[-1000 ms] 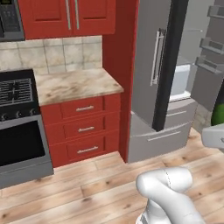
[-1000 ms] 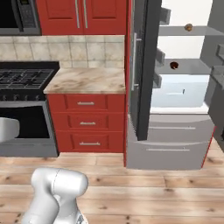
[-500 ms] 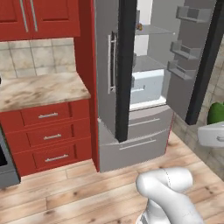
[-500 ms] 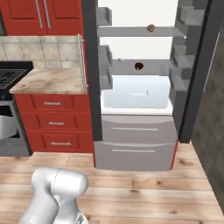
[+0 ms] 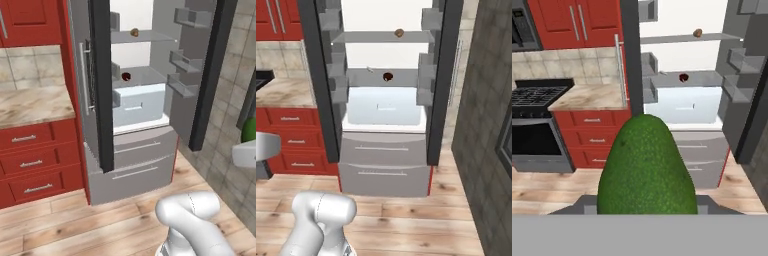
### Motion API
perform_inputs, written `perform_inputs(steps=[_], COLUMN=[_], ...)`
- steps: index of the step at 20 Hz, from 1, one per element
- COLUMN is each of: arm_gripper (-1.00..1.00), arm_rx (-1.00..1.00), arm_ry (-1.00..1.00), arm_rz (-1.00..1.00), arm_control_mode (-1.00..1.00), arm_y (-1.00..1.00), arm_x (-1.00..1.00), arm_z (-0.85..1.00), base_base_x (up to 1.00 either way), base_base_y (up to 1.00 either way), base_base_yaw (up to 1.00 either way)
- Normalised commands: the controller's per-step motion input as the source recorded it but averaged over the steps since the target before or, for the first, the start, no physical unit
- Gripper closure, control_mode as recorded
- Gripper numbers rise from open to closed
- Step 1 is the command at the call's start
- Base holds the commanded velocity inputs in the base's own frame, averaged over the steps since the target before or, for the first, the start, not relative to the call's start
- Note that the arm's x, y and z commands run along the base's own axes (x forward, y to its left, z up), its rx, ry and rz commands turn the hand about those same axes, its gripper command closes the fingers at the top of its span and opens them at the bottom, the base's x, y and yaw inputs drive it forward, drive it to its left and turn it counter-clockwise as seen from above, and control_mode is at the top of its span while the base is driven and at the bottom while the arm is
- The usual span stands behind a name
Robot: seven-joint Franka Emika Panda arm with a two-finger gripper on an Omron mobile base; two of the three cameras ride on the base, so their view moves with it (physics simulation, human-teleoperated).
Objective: Transport the steak and avocado to the fridge. Place the steak on the rack containing meat and place the avocado on the rack containing the vegetable, ensuring meats and vegetables are on different racks.
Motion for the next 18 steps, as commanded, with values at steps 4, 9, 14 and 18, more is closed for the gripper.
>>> perform_inputs(steps=[4,9,14,18], arm_gripper=[1.0,1.0,1.0,1.0], arm_rx=[0.0,0.0,0.0,0.0], arm_ry=[0.0,0.0,0.0,0.0], arm_rz=[0.0,0.0,0.0,0.0], arm_control_mode=[1.0,1.0,1.0,1.0], arm_y=[0.0,0.0,0.0,0.0], arm_x=[0.0,0.0,0.0,0.0], arm_z=[0.0,0.0,0.0,0.0], base_base_x=[0.7,0.79,0.53,0.58], base_base_y=[-0.06,-0.61,-0.78,0.19], base_base_yaw=[0.0,0.03,0.12,0.02])
